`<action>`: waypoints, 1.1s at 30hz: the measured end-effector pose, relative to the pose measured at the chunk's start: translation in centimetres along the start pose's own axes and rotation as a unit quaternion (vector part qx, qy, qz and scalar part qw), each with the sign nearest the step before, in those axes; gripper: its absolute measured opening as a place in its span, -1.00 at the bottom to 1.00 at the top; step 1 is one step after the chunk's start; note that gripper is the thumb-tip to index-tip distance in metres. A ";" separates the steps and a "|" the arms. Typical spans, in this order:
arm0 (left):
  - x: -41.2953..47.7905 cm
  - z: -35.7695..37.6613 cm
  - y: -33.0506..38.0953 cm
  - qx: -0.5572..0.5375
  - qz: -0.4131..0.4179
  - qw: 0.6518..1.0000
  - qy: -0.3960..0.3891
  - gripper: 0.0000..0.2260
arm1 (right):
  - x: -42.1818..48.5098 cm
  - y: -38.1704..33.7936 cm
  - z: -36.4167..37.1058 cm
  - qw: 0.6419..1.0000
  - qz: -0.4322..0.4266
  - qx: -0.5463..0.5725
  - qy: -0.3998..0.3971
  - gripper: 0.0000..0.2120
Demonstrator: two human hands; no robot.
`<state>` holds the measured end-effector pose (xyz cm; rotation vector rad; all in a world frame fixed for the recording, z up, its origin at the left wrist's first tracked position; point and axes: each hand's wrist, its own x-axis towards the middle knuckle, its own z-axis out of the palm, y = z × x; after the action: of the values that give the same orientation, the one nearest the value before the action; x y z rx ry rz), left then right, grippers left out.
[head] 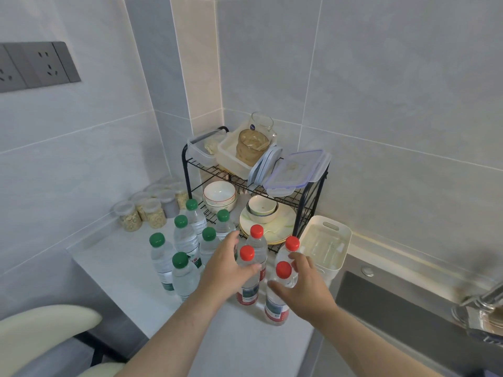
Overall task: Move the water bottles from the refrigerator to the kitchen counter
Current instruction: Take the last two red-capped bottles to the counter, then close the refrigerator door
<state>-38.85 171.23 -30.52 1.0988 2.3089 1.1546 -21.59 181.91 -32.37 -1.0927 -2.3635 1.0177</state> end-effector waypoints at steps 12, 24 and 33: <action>-2.8 -14.3 10.0 0.014 0.221 0.968 0.120 -0.41 | 1.1 -13.5 -11.3 0.960 -0.255 -0.037 0.107 -0.24; -18.3 -22.6 16.5 0.076 0.172 0.919 0.347 -0.50 | -2.4 -23.3 -14.6 0.883 -0.449 0.133 0.040 -0.36; -34.2 -22.8 21.2 0.195 0.093 0.860 0.462 -0.47 | -10.1 -26.8 -12.6 0.810 -0.526 0.248 -0.073 -0.50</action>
<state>-19.69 141.01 -1.29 1.0355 3.3505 1.5766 -21.88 168.05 -4.26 0.5018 -2.0626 1.1182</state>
